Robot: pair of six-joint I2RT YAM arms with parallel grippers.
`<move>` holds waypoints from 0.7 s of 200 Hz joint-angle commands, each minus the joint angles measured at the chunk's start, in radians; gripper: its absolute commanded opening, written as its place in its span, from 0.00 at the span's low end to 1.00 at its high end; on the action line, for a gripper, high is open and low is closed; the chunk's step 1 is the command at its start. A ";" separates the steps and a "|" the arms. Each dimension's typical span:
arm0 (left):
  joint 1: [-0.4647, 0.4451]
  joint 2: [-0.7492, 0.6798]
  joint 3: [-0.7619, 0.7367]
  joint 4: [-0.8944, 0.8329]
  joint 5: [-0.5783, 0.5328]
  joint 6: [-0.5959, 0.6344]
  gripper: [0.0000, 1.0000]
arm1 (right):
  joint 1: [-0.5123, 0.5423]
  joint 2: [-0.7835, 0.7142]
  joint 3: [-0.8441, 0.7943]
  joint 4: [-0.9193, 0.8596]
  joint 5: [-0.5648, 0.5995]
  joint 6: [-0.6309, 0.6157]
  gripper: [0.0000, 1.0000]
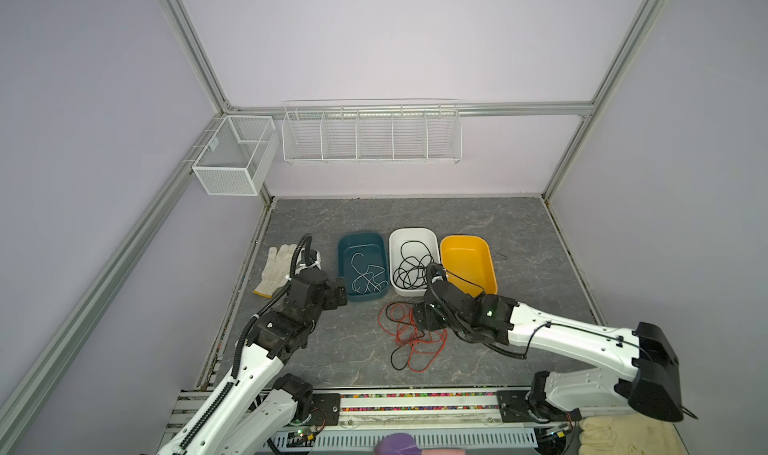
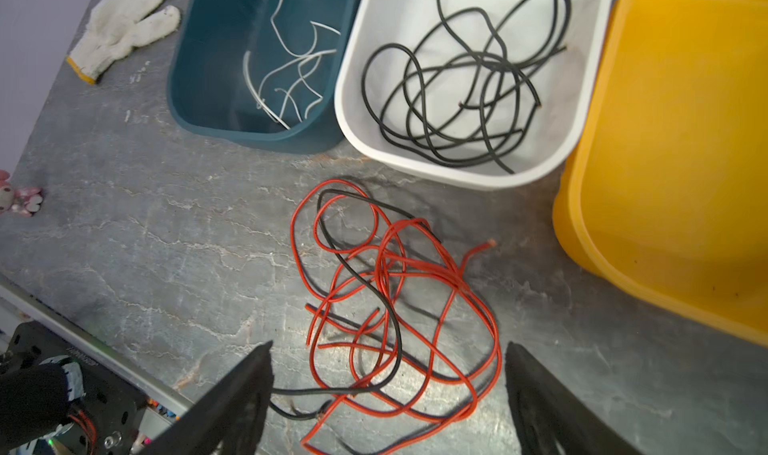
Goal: Untangle the cables
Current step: 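Move the right gripper down to the red-and-black wire pile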
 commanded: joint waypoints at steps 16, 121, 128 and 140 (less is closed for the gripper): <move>-0.005 0.013 -0.004 -0.003 0.053 0.025 0.99 | 0.099 0.001 -0.039 -0.073 0.110 0.249 0.88; -0.015 0.029 -0.005 -0.008 0.055 0.028 0.99 | 0.265 0.161 0.034 -0.057 0.153 0.307 0.92; -0.017 0.030 -0.006 -0.007 0.055 0.028 0.99 | 0.268 0.166 0.036 -0.056 0.148 0.310 0.93; -0.020 0.032 -0.005 -0.009 0.053 0.028 0.99 | 0.273 0.175 0.037 -0.052 0.141 0.318 0.95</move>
